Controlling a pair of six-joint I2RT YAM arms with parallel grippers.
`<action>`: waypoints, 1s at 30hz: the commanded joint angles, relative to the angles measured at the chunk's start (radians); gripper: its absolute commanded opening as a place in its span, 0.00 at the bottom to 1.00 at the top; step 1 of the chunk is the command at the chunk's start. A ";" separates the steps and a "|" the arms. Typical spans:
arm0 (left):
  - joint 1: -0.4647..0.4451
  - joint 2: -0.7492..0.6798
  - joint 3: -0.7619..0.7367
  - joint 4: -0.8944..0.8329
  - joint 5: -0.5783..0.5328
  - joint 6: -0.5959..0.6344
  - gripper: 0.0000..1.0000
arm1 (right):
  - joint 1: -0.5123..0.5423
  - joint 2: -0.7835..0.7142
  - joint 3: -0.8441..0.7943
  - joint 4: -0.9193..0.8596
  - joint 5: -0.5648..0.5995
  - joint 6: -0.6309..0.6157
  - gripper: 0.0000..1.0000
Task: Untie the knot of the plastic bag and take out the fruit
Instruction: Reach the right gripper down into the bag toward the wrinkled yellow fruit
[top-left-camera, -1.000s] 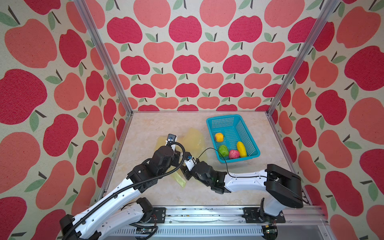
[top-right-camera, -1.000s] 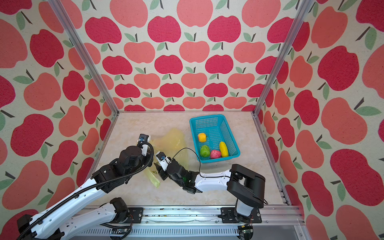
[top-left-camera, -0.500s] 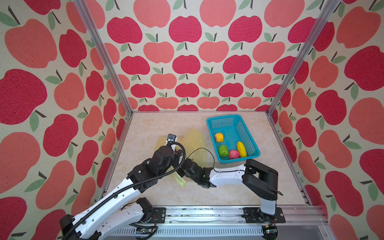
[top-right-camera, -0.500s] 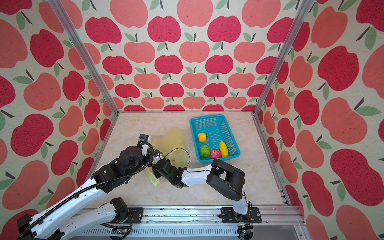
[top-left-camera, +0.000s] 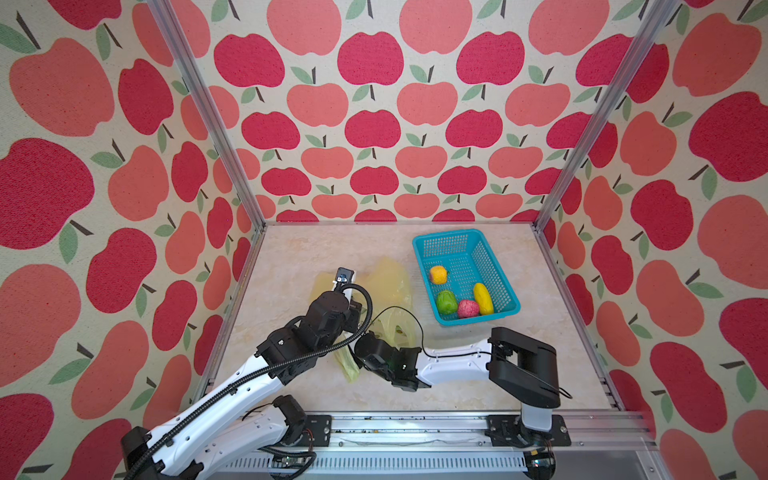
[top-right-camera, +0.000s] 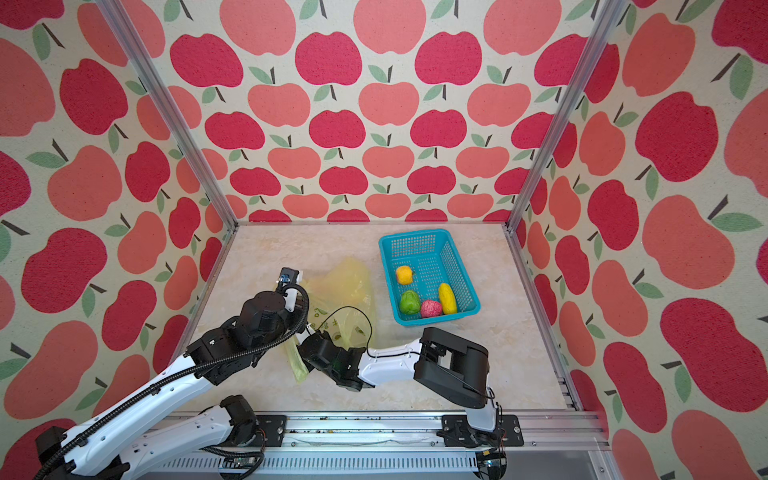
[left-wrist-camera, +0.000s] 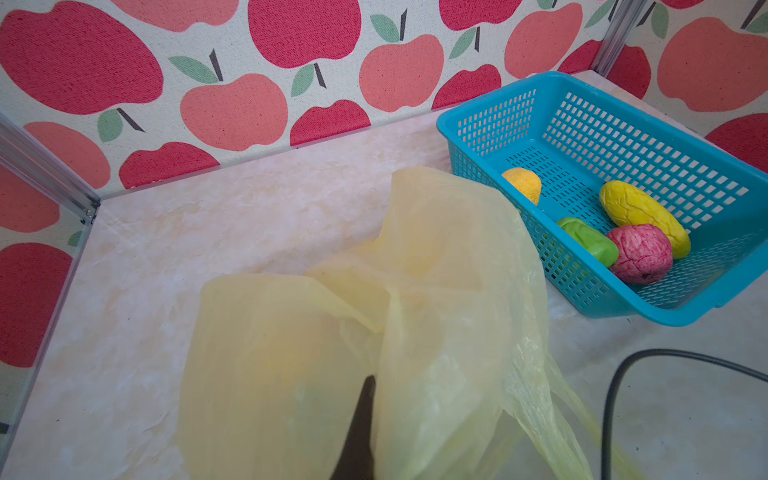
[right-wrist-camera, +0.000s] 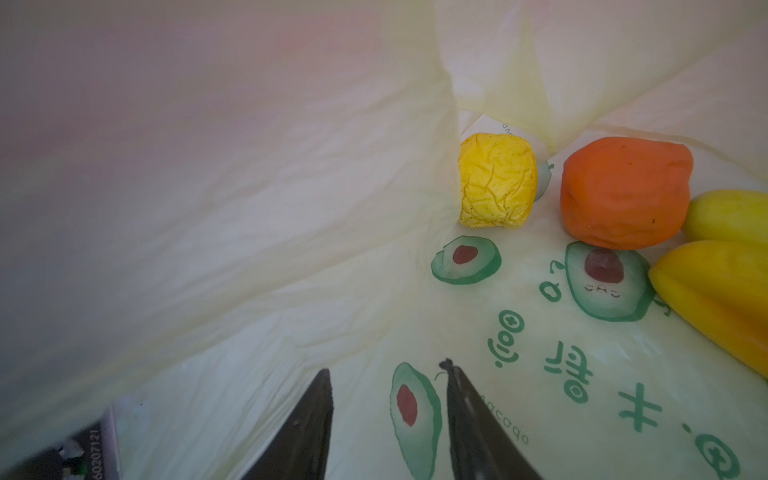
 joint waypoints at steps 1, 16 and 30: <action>0.000 -0.002 0.005 0.000 0.006 -0.016 0.00 | 0.000 0.031 0.064 -0.054 0.020 0.004 0.48; -0.004 -0.030 -0.002 0.016 0.048 -0.009 0.00 | -0.158 0.212 0.086 0.197 -0.066 0.084 0.67; -0.021 -0.038 -0.020 0.081 0.219 0.031 0.00 | -0.267 0.350 0.096 0.471 -0.340 0.190 0.91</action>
